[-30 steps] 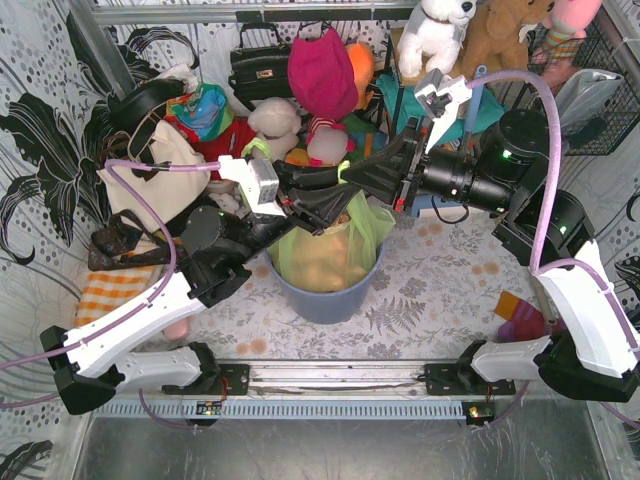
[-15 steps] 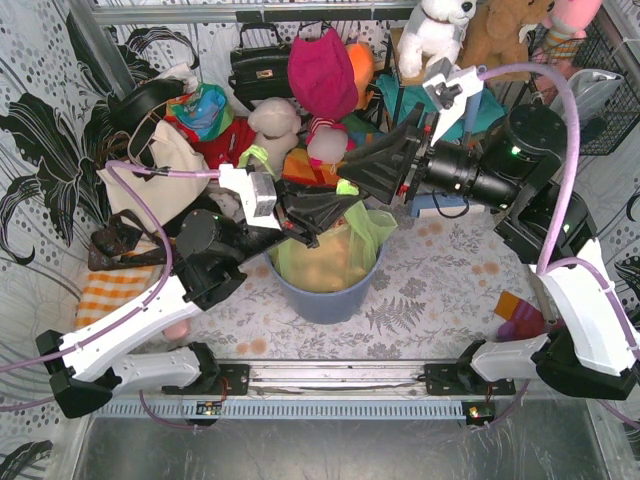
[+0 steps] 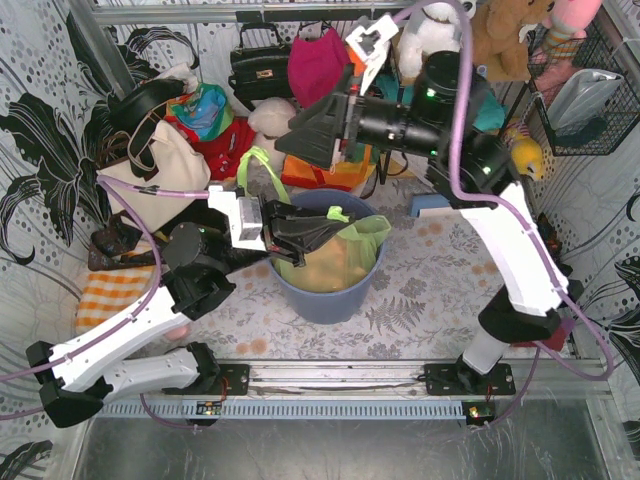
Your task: Tie the trash bag
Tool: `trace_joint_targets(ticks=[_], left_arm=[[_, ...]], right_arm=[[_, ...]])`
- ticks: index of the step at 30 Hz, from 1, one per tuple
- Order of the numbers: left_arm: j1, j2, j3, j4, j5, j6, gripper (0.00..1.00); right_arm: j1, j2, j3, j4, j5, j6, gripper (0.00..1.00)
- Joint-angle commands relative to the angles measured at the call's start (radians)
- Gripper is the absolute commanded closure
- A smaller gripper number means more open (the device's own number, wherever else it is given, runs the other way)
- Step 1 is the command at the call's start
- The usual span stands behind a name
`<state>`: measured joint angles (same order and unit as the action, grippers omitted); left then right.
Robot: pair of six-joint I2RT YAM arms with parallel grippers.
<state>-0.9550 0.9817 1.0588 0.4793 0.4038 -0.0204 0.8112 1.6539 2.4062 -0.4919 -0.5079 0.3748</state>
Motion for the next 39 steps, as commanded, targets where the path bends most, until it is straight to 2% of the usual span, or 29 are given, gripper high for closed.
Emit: trace_joint_targets(ticks=[1,11,22,29,39], left_arm=[[-0.004,-0.03,-0.012,0.061,0.023,0.011,1.0],[-0.004,-0.034,-0.011,0.056,0.013,0.011,1.0],[-0.004,-0.039,-0.016,0.058,0.015,0.007,1.0],[-0.003,-0.044,-0.019,0.063,0.02,0.004,1.0],[-0.004,-0.051,-0.033,0.081,0.011,-0.006,1.0]], right_arm=[[-0.003,0.061,0.062,0.006,-0.085,0.082,0.35],[0.03,0.076,0.044,0.064,-0.126,0.116,0.35],[0.052,0.025,0.006,0.085,-0.055,0.104,0.38],[0.085,0.044,0.036,0.022,-0.046,0.083,0.38],[0.116,0.073,0.07,-0.004,-0.027,0.066,0.5]])
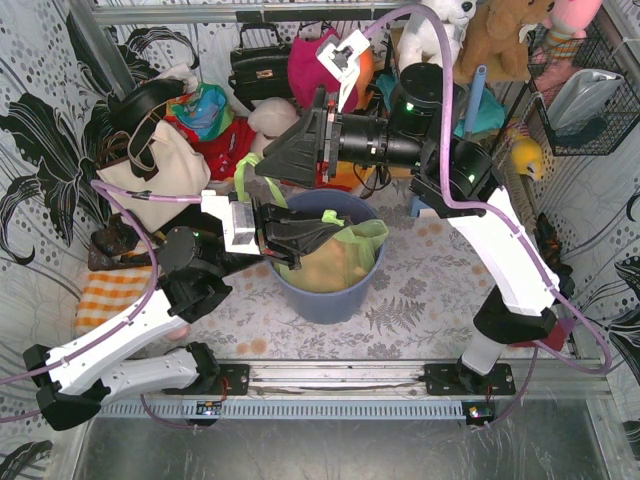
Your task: Tie the trash bag
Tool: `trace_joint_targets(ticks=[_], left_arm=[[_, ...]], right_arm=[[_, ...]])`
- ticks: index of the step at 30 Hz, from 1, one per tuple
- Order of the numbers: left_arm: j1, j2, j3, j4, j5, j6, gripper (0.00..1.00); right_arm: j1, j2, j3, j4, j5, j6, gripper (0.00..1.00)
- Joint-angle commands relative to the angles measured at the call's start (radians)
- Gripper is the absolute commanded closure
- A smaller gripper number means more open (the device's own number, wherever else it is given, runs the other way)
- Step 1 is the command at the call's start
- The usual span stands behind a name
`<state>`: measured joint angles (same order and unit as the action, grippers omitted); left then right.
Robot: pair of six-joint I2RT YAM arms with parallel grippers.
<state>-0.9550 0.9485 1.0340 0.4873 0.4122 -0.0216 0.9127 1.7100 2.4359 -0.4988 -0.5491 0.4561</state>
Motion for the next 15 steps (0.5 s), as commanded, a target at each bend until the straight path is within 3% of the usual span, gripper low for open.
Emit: trace_joint_targets(ticks=[1,10,15], left_arm=[[-0.004,-0.017,-0.007,0.073,0.003,-0.006,1.0],[-0.004,-0.014,-0.005,0.073,0.003,-0.006,1.0],[-0.004,-0.013,0.001,0.067,0.004,-0.002,1.0]], right_arm=[[0.016,0.02,0.046,0.003,0.014,-0.016,0.52],[0.028,0.038,0.061,0.002,0.018,-0.018,0.55],[0.031,0.038,0.066,-0.002,0.029,-0.022,0.68]])
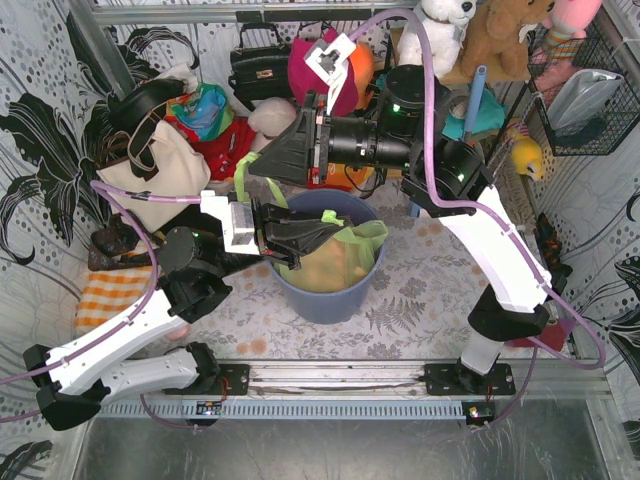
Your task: Tie the trash bag
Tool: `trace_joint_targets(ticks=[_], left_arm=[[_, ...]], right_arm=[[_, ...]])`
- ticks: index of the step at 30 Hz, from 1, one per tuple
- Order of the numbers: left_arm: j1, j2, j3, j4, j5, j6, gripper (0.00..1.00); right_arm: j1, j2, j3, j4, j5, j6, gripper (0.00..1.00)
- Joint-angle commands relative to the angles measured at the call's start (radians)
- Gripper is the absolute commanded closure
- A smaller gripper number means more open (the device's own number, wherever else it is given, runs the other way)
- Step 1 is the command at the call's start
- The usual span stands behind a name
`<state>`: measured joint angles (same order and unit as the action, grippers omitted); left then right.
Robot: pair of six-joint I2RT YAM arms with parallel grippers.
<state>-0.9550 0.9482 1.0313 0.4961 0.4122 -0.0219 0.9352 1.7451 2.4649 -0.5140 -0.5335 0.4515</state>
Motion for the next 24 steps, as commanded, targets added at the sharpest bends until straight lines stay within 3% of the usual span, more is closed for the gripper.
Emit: trace_joint_targets(ticks=[1,5,17,24], left_arm=[[-0.004,-0.011,0.004,0.058,0.004,-0.002,1.0],[-0.004,-0.001,0.013,0.064,0.005,0.002,1.0],[-0.004,0.049,0.138,0.024,-0.016,0.076,1.0],[-0.004,0.02,0.092,0.041,-0.05,0.072,1.0]], right_arm=[[0.008,0.002,0.038,0.016,0.015,-0.018,0.72],[0.009,0.002,0.051,0.027,0.037,-0.019,1.0],[0.009,0.002,0.083,0.101,0.18,0.008,1.0],[0.009,-0.107,-0.079,0.052,0.41,-0.021,1.0]])
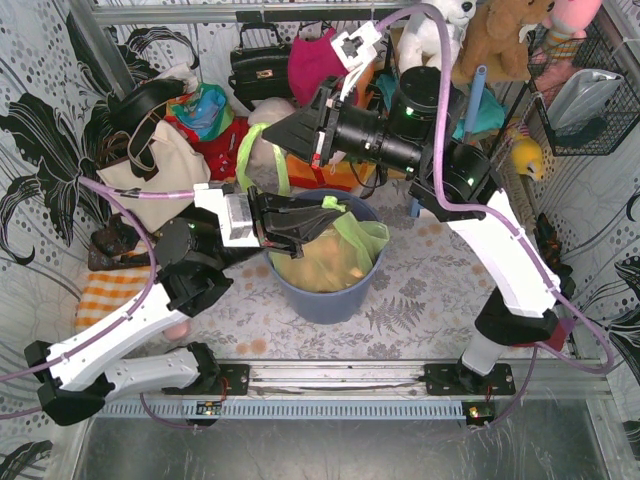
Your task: Tie the trash bag
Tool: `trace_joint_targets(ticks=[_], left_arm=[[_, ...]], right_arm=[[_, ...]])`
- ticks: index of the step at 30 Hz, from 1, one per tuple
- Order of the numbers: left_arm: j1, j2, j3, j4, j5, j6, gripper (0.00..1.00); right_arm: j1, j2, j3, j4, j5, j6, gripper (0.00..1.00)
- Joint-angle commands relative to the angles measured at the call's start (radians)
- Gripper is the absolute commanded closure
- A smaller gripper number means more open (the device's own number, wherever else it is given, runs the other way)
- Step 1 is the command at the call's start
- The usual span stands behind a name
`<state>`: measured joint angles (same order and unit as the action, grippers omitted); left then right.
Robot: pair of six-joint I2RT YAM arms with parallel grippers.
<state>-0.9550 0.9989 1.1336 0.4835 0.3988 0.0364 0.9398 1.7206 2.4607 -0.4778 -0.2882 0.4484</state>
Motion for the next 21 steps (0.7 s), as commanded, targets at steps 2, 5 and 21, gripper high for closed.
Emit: trace_joint_targets(ticks=[2,5,21], left_arm=[[-0.004,-0.047,-0.04,0.07,-0.054,0.009,1.0],[-0.004,-0.071,-0.078,0.092,-0.08,0.002,1.0],[-0.004,-0.151,-0.148,0.079,-0.172,0.03,1.0]], right_arm=[[0.005,-0.125,-0.133,0.003,0.223,-0.024,1.0],[0.004,-0.184,-0.209,-0.023,0.3,-0.029,1.0],[0.004,-0.43,-0.55,-0.088,0.258,0.143,1.0]])
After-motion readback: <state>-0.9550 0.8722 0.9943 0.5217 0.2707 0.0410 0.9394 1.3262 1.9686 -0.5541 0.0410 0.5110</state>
